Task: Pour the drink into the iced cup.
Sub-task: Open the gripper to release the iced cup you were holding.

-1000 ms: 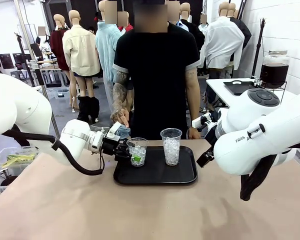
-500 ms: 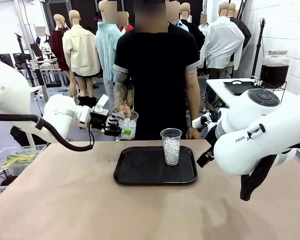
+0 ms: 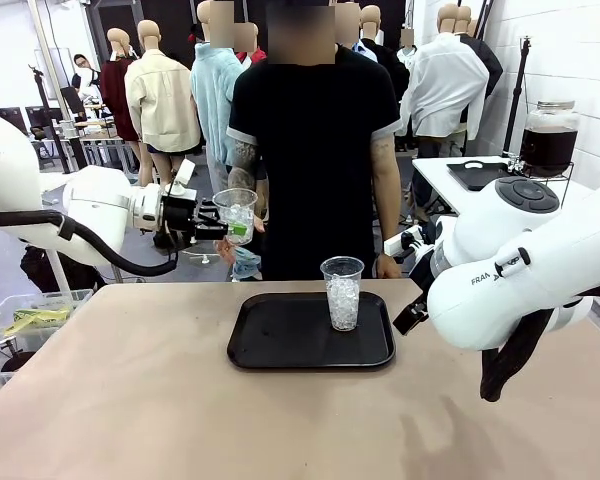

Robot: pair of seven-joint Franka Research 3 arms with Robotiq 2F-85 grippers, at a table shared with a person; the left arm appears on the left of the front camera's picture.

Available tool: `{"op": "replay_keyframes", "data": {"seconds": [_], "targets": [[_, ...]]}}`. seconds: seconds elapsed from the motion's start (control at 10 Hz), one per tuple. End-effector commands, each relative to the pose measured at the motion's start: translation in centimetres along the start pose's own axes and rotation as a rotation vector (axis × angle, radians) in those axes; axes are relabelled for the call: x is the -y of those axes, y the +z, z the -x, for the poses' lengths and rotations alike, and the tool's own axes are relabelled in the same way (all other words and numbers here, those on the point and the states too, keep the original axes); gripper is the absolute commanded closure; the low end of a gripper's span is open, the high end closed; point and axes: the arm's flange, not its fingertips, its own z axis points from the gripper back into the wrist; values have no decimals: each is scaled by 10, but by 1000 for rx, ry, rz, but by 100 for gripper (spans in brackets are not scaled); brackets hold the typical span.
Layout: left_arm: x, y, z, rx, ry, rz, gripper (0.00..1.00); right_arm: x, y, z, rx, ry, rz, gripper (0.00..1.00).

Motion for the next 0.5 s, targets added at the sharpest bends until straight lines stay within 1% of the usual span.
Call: {"op": "replay_keyframes", "data": {"seconds": [0.0, 0.4], "targets": [[-16, -2, 2, 24, 18, -49, 40, -1, 0, 0, 0, 0, -1, 0], [-23, 6, 5, 25, 43, -65, 40, -1, 0, 0, 0, 0, -1, 0]]}}
